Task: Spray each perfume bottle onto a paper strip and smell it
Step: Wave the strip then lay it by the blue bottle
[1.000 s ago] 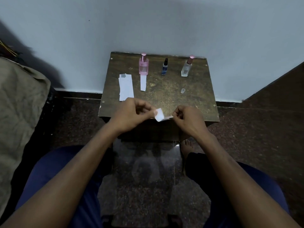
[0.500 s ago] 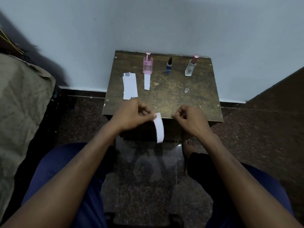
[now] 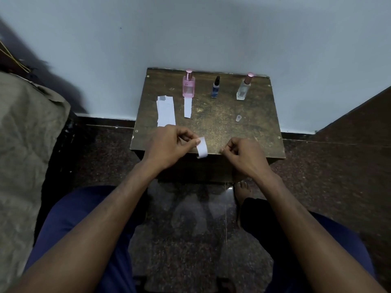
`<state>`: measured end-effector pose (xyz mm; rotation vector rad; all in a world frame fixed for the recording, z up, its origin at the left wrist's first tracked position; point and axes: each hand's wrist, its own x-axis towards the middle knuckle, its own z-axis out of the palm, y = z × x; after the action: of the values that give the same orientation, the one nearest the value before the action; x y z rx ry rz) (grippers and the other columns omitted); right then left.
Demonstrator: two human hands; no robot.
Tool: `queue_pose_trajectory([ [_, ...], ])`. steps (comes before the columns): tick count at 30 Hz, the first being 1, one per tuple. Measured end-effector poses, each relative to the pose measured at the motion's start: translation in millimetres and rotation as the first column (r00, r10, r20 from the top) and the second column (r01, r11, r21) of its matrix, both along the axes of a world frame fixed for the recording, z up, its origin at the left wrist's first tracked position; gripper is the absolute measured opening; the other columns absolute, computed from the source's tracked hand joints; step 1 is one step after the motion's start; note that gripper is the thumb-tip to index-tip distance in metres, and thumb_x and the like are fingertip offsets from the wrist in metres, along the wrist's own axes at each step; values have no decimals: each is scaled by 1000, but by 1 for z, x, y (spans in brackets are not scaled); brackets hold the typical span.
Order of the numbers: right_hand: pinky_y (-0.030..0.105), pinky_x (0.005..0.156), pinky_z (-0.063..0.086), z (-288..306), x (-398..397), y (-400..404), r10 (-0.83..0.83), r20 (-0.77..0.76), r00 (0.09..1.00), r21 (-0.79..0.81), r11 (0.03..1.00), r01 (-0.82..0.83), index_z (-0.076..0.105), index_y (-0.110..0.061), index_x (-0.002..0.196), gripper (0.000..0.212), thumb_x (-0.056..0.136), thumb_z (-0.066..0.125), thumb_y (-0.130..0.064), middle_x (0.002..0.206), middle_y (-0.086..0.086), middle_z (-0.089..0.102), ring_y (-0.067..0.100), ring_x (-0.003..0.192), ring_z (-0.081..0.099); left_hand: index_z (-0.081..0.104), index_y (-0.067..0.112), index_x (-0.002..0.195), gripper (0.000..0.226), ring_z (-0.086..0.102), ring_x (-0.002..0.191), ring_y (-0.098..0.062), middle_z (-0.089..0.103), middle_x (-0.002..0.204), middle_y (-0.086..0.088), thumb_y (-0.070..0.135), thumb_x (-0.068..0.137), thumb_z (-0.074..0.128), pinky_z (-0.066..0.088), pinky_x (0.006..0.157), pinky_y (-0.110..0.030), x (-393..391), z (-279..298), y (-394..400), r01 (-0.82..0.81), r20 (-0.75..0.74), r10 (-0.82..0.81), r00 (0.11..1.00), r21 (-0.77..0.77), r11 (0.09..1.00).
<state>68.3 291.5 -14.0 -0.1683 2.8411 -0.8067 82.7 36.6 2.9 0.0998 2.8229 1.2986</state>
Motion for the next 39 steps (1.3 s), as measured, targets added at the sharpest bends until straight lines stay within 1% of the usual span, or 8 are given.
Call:
queue_pose_trajectory([
  [7, 24, 56, 38, 9, -2, 2, -42, -10, 999, -51, 998, 41, 66, -26, 79, 19, 95, 72, -32, 62, -9, 67, 2, 59, 62, 82, 36, 100, 11, 58, 68, 11, 69, 79, 23, 44, 93, 79, 39, 62, -18, -15, -5, 6, -6, -47, -2, 999, -163, 987],
  [13, 21, 67, 50, 17, -12, 6, -243, -130, 961, -165, 961, 221, 70, -24, 92, 8, 93, 77, -28, 71, -14, 68, -2, 68, 64, 80, 38, 102, 11, 57, 70, 13, 72, 86, 22, 45, 93, 77, 44, 65, -19, -31, -9, 19, -22, -49, 12, 999, -208, 978],
  [17, 25, 76, 57, 15, -22, 6, -294, -169, 941, -179, 948, 264, 71, -19, 115, 24, 92, 77, -23, 83, -13, 68, 0, 71, 65, 79, 39, 104, 14, 65, 81, 2, 72, 87, 23, 47, 93, 76, 53, 71, -28, -42, -11, 25, -46, -47, 36, 998, -236, 971],
  [22, 30, 80, 59, 13, -47, 9, -303, -213, 929, -163, 948, 273, 70, -13, 125, 34, 94, 74, -26, 94, -2, 72, 7, 77, 67, 79, 40, 101, 13, 58, 81, 4, 66, 83, 25, 49, 93, 75, 37, 61, -23, -65, -12, 41, -115, -107, 92, 990, -234, 965],
  [30, 35, 76, 61, 9, -80, 11, -257, -176, 950, -88, 966, 245, 76, -17, 97, 7, 93, 73, -22, 75, -9, 71, 6, 71, 67, 79, 40, 106, 16, 62, 84, 2, 77, 96, 19, 51, 95, 73, 33, 58, -17, -104, -15, 50, -127, -183, 77, 980, -284, 950],
  [32, 32, 75, 61, 7, -78, 13, -246, -160, 956, -76, 969, 237, 76, -17, 95, 6, 94, 73, -22, 74, -9, 71, 5, 69, 67, 79, 40, 107, 16, 66, 87, -2, 77, 97, 18, 50, 95, 73, 37, 59, -19, -104, -20, 53, -124, -169, 78, 983, -277, 953],
  [35, 9, 66, 50, 8, -79, 11, -232, -170, 958, -85, 972, 221, 75, -18, 93, 6, 94, 73, -23, 73, -11, 70, -2, 65, 64, 79, 40, 108, 17, 68, 90, -5, 78, 97, 18, 50, 95, 73, 39, 62, -24, -106, -21, 53, -149, -154, 106, 982, -300, 942],
  [39, 2, 63, 45, 15, -89, 5, -224, -225, 948, -145, 970, 195, 75, -18, 97, 4, 94, 73, -20, 76, -13, 69, -8, 67, 62, 80, 37, 109, 18, 68, 89, -4, 78, 99, 16, 47, 95, 74, 44, 66, -24, -117, -16, 56, -161, -144, 124, 982, -291, 943],
])
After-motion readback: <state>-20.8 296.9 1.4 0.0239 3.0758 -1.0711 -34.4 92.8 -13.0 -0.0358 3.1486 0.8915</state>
